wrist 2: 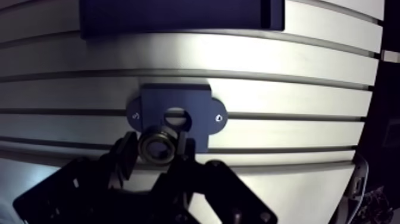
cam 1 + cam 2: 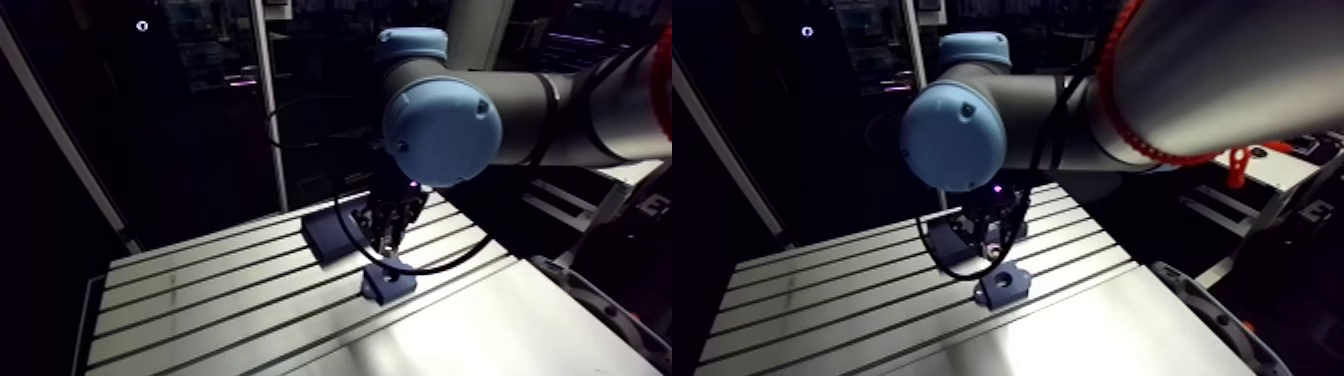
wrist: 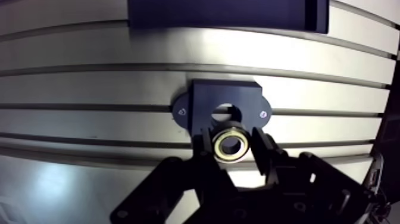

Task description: Pick up the bearing and press it into the housing until flush.

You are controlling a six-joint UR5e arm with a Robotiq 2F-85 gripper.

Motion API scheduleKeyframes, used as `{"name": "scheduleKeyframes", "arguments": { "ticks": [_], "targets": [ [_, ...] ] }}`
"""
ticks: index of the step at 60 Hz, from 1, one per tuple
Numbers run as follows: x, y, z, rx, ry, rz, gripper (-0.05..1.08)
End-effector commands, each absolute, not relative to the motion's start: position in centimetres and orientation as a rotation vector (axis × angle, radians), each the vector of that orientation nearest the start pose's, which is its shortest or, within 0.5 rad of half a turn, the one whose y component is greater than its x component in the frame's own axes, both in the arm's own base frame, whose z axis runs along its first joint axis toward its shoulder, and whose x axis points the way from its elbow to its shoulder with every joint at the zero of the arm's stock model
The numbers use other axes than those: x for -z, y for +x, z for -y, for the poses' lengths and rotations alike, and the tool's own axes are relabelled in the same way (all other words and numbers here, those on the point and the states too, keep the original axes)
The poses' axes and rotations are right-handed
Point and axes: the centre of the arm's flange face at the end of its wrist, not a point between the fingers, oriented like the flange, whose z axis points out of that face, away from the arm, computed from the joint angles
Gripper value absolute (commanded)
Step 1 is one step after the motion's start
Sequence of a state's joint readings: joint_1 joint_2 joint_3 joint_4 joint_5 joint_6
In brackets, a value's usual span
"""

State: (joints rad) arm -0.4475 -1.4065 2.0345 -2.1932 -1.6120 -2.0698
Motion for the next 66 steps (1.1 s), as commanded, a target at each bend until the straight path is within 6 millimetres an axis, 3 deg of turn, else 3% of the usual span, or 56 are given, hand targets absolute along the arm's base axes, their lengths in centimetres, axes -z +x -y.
{"name": "scheduleKeyframes", "arguments": {
  "ticks": [1, 36, 66],
  "targets": [
    [-23.9, -49.5, -9.8, -0.044, -0.081, -3.106, 0.59],
    [-21.5, -49.3, -10.2, -0.031, -0.088, -3.091, 0.6],
    [-20.6, -49.2, -10.4, -0.017, -0.078, -3.075, 0.6]
  ]
}}
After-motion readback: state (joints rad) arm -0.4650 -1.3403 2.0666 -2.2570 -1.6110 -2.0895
